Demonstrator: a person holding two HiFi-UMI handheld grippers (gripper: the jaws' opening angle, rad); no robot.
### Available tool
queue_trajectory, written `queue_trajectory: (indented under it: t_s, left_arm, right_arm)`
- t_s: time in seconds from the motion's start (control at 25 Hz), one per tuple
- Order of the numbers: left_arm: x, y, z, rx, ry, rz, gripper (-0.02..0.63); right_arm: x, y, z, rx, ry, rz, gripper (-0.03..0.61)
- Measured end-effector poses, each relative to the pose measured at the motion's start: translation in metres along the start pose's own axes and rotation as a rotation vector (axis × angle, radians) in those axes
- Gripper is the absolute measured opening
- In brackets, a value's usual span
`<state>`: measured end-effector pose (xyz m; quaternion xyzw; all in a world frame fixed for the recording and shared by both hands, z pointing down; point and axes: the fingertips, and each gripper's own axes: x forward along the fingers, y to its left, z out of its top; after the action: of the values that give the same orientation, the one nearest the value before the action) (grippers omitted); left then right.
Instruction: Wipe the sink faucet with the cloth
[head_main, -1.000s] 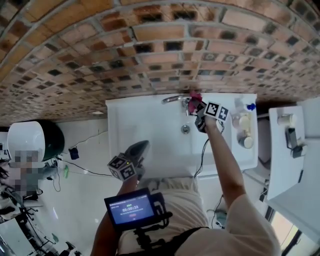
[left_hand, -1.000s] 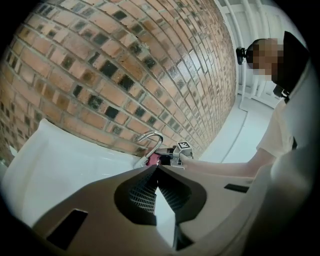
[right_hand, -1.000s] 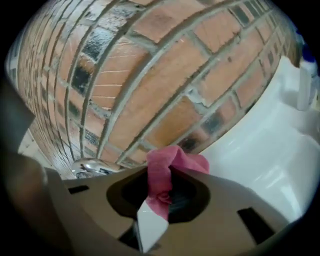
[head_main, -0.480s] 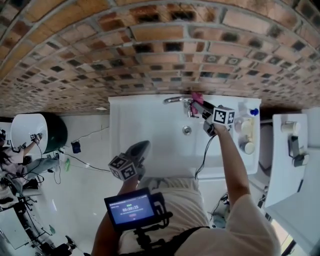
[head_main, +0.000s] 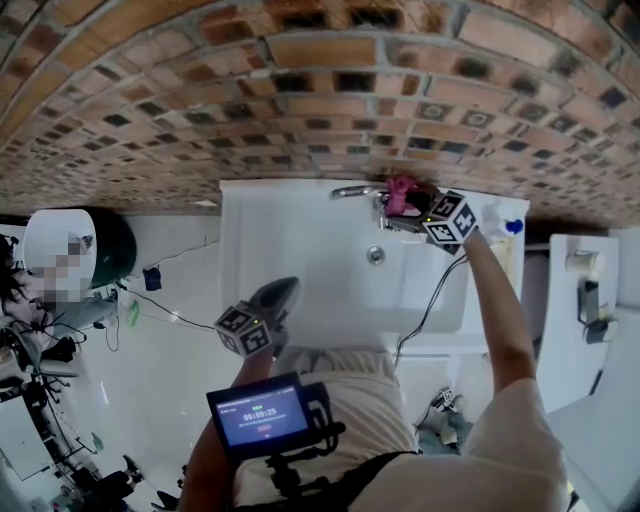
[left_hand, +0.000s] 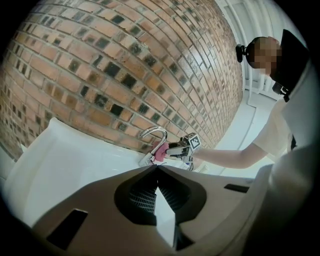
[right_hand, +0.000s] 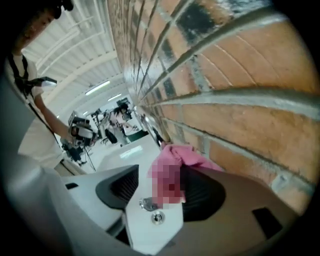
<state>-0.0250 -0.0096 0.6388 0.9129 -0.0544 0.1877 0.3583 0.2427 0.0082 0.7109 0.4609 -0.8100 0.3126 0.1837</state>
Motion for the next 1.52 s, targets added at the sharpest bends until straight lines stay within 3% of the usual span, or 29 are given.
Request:
queue_trajectory:
  t_s: [0.28,0.36,0.48,0.68,0.84,0.96,1.08,1.16,1.28,1.32,1.4,1.44,1.52]
  left_arm:
    - [0.000,-0.003,-0.001,0.007,-0.016,0.006,0.006]
    - [-0.002,-0.001,-0.002,-0.002,-0.021,0.013,0.006]
    - [-0.004,0.001,-0.004,-0.021,-0.029,0.028,0.006]
    - [-0.008,0.000,-0.005,-0.022,-0.038,0.031,0.006]
    - [-0.015,0.003,-0.005,-0.028,-0.048,0.052,0.006]
    - [-0.021,0.007,-0.006,-0.031,-0.056,0.062,0.006]
    - [-0.023,0.008,-0.007,-0.027,-0.057,0.064,0.006]
    - [-0.022,0.006,-0.008,-0.018,-0.054,0.059,0.006]
    - [-0.022,0.005,-0.008,-0.026,-0.057,0.056,0.006]
    - [-0.023,0.005,-0.008,-0.034,-0.057,0.058,0.006]
    - [-0.022,0.005,-0.010,-0.041,-0.054,0.061,0.006]
    - [-0.022,0.004,-0.011,-0.039,-0.052,0.058,0.006]
    - [-0.021,0.003,-0.013,-0.034,-0.045,0.053,0.006]
  right_arm:
    - [-0.001,0.007,-0.019,-0.364,0.319,0.018,0.279]
    - [0.001,0.000,-0.022,-0.500,0.381,-0.057,0.278]
    - [0.007,-0.020,-0.009,-0.680,0.384,-0.262,0.252]
    - [0.024,-0.037,-0.005,-0.760,0.321,-0.440,0.252]
    - [0.024,-0.033,-0.006,-0.639,0.269,-0.397,0.250]
    - [0.016,-0.033,-0.012,-0.549,0.267,-0.363,0.157]
    - [0.009,-0.028,0.001,-0.400,0.193,-0.342,0.124]
    - [0.001,-0.025,0.008,-0.172,0.107,-0.322,0.124]
    - [-0.007,-0.026,0.008,0.299,-0.014,-0.249,0.126]
    - [-0.007,-0.026,0.006,0.395,-0.046,-0.218,0.127]
    - [-0.003,-0.020,0.003,0.398,-0.052,-0.165,0.172]
    - [0.001,-0.014,0.000,0.330,-0.022,-0.141,0.254]
    - [0.007,-0.001,-0.007,0.142,0.055,-0.117,0.287]
